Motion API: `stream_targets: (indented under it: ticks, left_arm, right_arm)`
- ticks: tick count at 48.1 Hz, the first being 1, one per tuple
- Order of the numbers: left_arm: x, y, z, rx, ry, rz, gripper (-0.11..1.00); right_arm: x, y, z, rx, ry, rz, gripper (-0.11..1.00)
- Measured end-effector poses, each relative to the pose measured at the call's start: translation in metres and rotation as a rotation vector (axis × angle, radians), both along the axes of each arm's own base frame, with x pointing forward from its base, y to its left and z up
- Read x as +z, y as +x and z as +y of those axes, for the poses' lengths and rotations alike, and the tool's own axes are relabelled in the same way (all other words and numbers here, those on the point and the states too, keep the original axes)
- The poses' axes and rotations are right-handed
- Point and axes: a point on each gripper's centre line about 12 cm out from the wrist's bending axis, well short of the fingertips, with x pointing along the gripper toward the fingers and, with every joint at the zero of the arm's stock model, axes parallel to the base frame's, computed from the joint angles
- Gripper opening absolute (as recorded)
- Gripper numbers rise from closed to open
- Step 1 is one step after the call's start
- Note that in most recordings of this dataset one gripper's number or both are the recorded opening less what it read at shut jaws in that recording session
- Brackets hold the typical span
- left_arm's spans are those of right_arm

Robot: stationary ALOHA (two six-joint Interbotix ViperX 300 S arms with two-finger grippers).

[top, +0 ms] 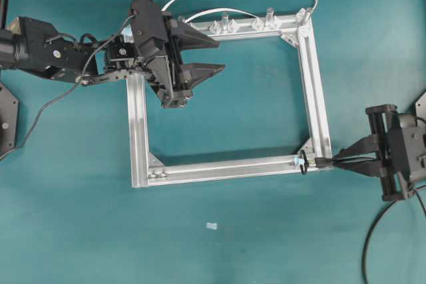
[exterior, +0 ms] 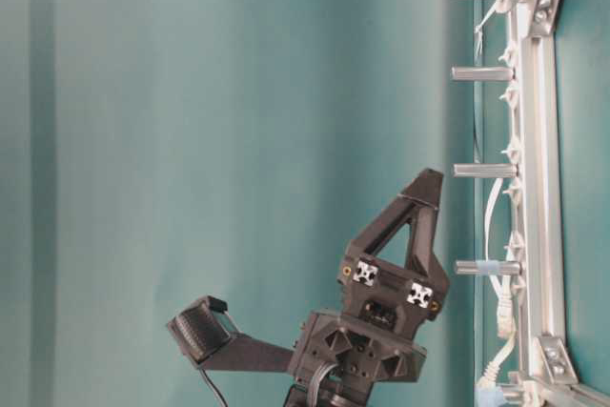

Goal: Insert the wire through the string loop located on the right side.
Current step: 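Push the USB plug through the zip-tie loop with the right gripper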

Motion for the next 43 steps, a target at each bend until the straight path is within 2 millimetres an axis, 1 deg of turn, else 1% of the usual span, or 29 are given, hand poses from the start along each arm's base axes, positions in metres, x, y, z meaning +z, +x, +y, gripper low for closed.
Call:
stream_targets:
  ticks: [43]
  left_arm:
    - [0.0014,0.0012,0.0002,0.0,0.001,-0.005,0.6]
  right_arm:
    - [0.0007,-0.0008,-0.0004,0.0,0.002,-0.004,0.11]
